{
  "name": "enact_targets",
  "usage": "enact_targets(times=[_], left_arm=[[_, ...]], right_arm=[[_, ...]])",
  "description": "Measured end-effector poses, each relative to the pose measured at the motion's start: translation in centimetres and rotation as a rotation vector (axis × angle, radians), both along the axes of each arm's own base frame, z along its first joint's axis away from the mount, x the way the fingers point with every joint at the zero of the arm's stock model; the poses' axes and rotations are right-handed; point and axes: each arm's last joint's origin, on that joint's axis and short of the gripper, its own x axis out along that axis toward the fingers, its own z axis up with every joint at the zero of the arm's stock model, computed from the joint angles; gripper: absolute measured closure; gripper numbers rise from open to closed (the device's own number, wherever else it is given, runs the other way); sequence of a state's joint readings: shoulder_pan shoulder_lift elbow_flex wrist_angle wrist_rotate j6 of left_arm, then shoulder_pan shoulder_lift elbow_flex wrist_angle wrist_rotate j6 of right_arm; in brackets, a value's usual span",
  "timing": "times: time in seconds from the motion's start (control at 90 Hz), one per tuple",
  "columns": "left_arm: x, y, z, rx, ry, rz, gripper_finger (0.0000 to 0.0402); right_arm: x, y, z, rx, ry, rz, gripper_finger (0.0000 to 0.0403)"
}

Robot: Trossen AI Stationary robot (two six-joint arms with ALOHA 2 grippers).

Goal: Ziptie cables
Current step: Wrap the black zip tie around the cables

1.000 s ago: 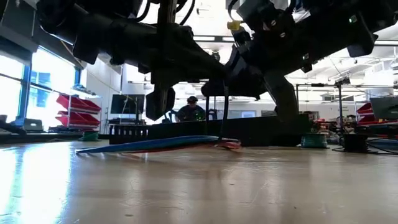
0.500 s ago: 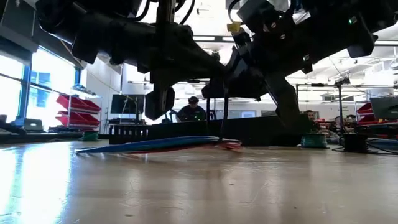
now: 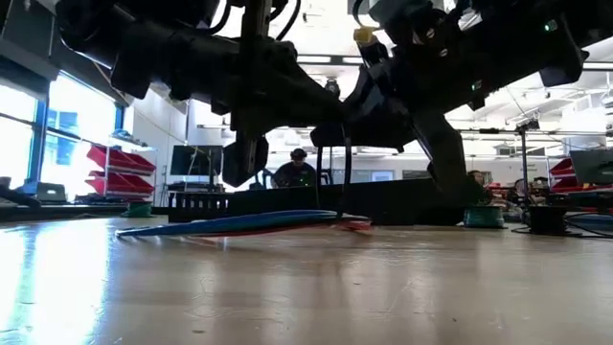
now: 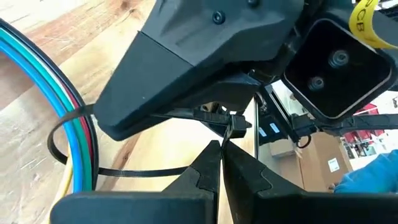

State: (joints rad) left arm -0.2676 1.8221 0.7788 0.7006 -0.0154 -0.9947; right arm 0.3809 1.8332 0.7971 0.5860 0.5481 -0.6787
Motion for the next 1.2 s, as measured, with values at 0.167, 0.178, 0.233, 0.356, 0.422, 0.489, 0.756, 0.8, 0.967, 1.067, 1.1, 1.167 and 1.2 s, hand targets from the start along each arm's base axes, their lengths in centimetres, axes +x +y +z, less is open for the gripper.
enact_targets(times=[0.167, 0.178, 0.233, 0.356, 0.422, 0.489, 0.756, 0.8, 0.967, 1.067, 1.1, 1.167, 1.2], left_arm=[[0.0, 0.0, 0.0, -0.001, -0.001, 0.000, 0.0402], [0.0, 0.0, 0.0, -0.001, -0.001, 0.000, 0.0402], [0.0, 0.0, 0.1, -0.002, -0.006, -0.002, 0.0402], [0.1, -0.1, 0.4, -0.010, -0.042, -0.013, 0.0402], [0.1, -0.1, 0.5, -0.009, -0.052, -0.014, 0.0402], [0.1, -0.1, 0.5, -0.011, -0.051, -0.021, 0.0402], [0.1, -0.1, 0.4, -0.011, -0.044, -0.031, 0.0402], [0.1, -0.1, 0.4, -0.009, -0.038, -0.031, 0.0402], [0.1, -0.1, 0.3, -0.007, -0.028, -0.030, 0.0402], [0.1, -0.1, 0.3, -0.006, -0.027, -0.029, 0.0402], [0.1, -0.1, 0.3, -0.006, -0.028, -0.029, 0.0402], [0.1, -0.1, 0.3, -0.005, -0.028, -0.029, 0.0402], [0.1, -0.1, 0.3, -0.003, -0.029, -0.029, 0.0402]], right_arm=[[0.0, 0.0, 0.1, 0.003, -0.008, -0.001, 0.0403], [0.0, 0.0, 0.1, 0.003, -0.008, -0.001, 0.0403], [0.0, 0.0, 0.0, 0.007, -0.007, -0.003, 0.0403], [-0.1, -0.2, -0.3, 0.037, 0.021, -0.027, 0.0403], [-0.1, -0.4, -0.4, 0.046, 0.035, -0.040, 0.0403], [-0.1, -0.6, -0.5, 0.047, 0.040, -0.045, 0.0403], [0.3, -0.4, -0.1, 0.075, 0.037, -0.057, 0.0403], [0.5, -0.4, 0.1, 0.090, 0.034, -0.064, 0.0403], [1.0, -0.1, 0.8, 0.098, 0.026, -0.065, 0.0403], [1.0, -0.1, 0.7, 0.095, 0.031, -0.064, 0.0403], [1.0, -0.1, 0.7, 0.093, 0.034, -0.064, 0.0403], [1.0, -0.1, 0.7, 0.093, 0.037, -0.065, 0.0403], [1.0, -0.1, 0.6, 0.095, 0.042, -0.065, 0.0403]])
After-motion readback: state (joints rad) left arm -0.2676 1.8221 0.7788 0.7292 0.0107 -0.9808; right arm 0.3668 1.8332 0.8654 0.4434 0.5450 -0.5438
